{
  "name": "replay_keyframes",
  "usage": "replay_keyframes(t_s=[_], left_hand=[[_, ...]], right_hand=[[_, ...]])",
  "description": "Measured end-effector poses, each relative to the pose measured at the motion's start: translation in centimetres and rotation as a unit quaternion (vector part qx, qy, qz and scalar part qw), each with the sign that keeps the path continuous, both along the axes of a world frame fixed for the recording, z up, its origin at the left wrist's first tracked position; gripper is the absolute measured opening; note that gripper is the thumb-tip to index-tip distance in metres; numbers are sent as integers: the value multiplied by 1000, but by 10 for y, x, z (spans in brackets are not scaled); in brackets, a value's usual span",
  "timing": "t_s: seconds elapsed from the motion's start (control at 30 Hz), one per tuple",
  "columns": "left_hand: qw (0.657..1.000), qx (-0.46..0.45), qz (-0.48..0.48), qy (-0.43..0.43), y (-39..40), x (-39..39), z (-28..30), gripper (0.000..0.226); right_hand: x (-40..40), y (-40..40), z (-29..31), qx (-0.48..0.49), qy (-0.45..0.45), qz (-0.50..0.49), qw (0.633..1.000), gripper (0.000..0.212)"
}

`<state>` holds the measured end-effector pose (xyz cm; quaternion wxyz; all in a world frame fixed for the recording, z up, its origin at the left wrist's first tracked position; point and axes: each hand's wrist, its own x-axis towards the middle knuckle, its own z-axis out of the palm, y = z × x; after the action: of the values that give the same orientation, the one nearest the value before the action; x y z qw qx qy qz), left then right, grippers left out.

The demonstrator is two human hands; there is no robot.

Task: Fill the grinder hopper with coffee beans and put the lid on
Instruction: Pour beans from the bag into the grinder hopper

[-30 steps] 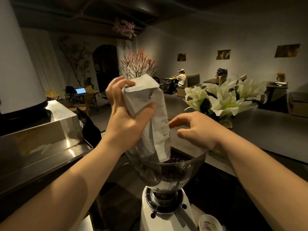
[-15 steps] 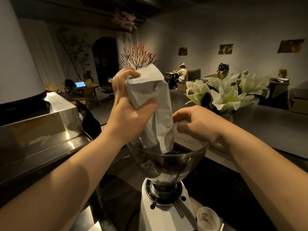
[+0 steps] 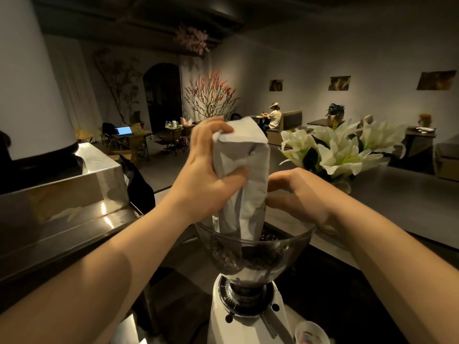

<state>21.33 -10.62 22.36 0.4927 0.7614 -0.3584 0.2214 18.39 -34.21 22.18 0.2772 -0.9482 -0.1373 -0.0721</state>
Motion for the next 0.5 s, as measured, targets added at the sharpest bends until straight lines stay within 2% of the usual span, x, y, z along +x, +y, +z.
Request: replay_keyframes(t_s=[0.07, 0.1, 0.2, 0.27, 0.37, 0.5], left_hand=[[1000, -13, 5, 20, 1, -1, 0, 67], [999, 8, 3, 32, 0, -3, 1, 70], [1000, -9, 12, 3, 0, -1, -1, 68], [1000, -1, 13, 18, 1, -4, 1, 70], [1000, -18, 22, -7, 1, -2, -1, 67], [1000, -3, 21, 0, -1, -5, 0, 71]], right_hand=[[1, -1, -1, 4, 1, 4, 1000, 33], [1, -1, -2, 3, -5, 1, 1000, 35], [1, -1, -2, 22, -5, 11, 1000, 39], [1, -1, -1, 26, -3, 10, 1000, 42], [1, 0, -1, 24, 0, 13, 1000, 40], [0, 1, -1, 23, 0, 8, 1000, 38]])
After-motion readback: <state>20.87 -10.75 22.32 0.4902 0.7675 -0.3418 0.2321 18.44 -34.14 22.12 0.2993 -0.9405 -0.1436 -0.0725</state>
